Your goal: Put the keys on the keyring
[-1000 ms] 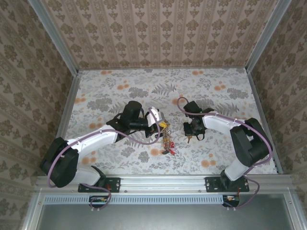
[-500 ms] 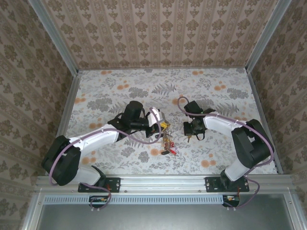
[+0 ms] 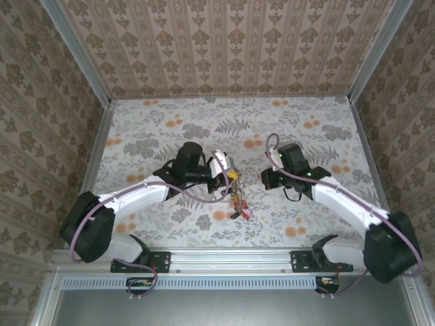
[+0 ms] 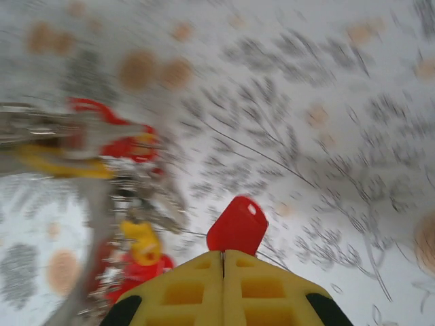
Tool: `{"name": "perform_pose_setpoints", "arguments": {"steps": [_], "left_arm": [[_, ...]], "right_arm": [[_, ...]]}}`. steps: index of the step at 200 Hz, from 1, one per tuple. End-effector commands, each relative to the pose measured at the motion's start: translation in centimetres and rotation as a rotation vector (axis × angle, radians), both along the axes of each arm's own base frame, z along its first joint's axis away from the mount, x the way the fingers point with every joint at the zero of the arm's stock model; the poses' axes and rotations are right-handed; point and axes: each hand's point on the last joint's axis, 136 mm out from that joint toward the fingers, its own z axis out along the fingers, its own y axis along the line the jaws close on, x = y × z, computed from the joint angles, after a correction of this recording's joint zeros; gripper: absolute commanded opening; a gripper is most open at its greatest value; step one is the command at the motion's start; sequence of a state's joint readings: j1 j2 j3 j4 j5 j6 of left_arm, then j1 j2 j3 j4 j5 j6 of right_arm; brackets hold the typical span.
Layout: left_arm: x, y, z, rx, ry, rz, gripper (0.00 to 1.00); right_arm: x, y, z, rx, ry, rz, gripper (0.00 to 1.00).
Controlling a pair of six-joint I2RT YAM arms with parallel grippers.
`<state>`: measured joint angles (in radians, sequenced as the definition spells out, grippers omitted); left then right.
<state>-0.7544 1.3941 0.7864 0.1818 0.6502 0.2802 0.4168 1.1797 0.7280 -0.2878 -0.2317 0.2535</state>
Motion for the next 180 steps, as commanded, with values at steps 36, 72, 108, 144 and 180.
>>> {"name": "perform_pose_setpoints", "arguments": {"steps": [36, 72, 108, 144, 180], "left_arm": [[0.1, -1.0, 3.4, -0.1, -0.057, -0.019, 0.0], [-0.2, -1.1, 3.6, -0.108, -0.06, -0.03, 0.0], [-0.6, -1.4, 3.8, -0.114, -0.064, -0.046, 0.0], [-0.8, -1.7, 3.8, -0.112, -0.062, -0.049, 0.0], [-0.8, -1.9, 3.6, -0.106, -0.058, -0.046, 0.0]], "right_arm": [[-3.3, 3.6, 8.3, 0.194, -0.466, 0.368, 0.0], [-4.4, 3.7, 9.6, 0.175, -0.585, 0.448, 0.0], [-4.3, 4.0, 10.1, 0.163, -0.616, 0.478, 0.0], [-4.6, 4.6, 10.4, 0.155, -0.654, 0.526, 0.0], [-4.8, 5.5, 10.7, 0.167, -0.657, 0.574, 0.0]]}}
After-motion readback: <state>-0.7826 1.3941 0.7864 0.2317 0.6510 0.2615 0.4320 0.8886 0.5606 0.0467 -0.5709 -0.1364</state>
